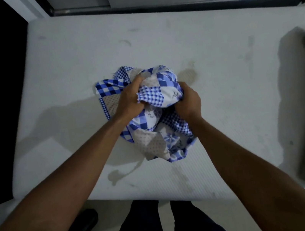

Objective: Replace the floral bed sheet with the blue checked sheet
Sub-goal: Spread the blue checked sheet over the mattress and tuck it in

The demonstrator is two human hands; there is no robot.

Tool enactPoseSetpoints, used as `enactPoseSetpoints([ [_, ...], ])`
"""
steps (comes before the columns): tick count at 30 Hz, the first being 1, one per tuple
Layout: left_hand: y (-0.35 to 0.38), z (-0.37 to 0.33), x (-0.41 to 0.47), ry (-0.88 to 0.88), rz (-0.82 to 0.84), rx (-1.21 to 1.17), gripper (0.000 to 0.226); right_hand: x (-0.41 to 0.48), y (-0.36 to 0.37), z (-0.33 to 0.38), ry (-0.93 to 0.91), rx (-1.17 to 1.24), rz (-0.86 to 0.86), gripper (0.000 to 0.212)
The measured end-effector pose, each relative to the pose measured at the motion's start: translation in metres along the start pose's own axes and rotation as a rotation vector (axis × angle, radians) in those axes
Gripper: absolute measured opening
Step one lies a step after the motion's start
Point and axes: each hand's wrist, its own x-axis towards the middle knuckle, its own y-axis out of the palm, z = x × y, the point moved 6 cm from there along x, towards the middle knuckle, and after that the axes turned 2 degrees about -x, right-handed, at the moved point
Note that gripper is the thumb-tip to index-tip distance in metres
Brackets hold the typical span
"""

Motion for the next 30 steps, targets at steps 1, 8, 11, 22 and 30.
enactPoseSetpoints([
  [1,-0.01,-0.005,-0.002,0.012,-0.044,0.027,0.038,0.005,-0.003,0.006,0.011,-0.023,-0.008,0.043],
  [8,-0.052,-0.012,-0.033,0.027,-0.078,0.383,0.043,0.031,-0.034,0.037,-0.085,-0.101,-0.119,0.027],
  [11,-0.06,-0.019,-0.049,0.037,-0.049,0.576,0.045,0.025,-0.044,0.045,-0.201,-0.161,-0.111,0.023],
  [22,-0.032,-0.002,-0.109,-0.099,-0.189,0.685,0.038,-0.033,-0.081,-0.068,0.156,-0.162,-0.141,0.045],
  [30,0.069,-0.023,-0.137,0.072,0.01,0.383,0.039,-0.077,-0.049,-0.129,0.002,-0.481,0.23,0.087],
])
